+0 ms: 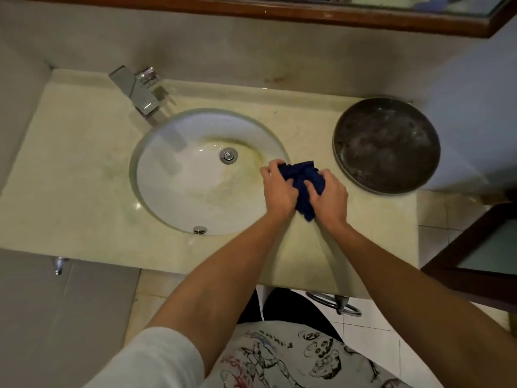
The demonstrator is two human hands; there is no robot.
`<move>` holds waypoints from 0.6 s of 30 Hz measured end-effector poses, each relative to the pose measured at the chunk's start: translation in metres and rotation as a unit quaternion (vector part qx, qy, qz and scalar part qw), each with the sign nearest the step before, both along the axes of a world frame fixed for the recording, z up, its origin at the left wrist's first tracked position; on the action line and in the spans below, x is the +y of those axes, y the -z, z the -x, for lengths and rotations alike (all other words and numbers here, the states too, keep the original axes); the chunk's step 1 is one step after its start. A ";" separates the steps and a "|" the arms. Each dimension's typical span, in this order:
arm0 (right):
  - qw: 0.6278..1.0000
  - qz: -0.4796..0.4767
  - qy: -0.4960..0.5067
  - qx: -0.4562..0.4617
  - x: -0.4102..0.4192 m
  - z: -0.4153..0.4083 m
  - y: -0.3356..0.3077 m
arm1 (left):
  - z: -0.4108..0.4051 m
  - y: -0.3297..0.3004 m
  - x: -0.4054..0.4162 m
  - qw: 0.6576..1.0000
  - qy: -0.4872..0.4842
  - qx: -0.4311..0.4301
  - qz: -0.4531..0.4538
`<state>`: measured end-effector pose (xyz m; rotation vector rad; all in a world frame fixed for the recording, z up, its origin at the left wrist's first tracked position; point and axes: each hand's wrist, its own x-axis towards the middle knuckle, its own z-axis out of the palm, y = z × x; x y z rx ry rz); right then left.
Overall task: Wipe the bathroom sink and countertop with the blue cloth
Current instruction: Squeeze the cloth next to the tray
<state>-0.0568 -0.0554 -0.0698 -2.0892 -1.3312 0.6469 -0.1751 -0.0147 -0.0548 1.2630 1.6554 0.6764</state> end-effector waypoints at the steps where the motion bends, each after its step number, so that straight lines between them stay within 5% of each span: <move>1: 1.000 0.006 0.007 0.015 0.001 0.000 -0.003 | 0.004 0.001 0.006 0.998 -0.023 -0.025 0.046; 5: 0.986 0.035 0.059 0.153 0.002 -0.006 -0.014 | 0.030 0.009 0.020 0.950 -0.096 -0.129 0.268; 10: 0.944 0.042 0.114 0.306 -0.001 -0.031 -0.048 | 0.036 -0.006 0.020 0.978 0.070 -0.110 0.162; 18: 0.948 0.046 0.124 0.291 -0.003 -0.144 -0.115 | -0.038 -0.061 0.049 0.933 0.226 -0.218 0.175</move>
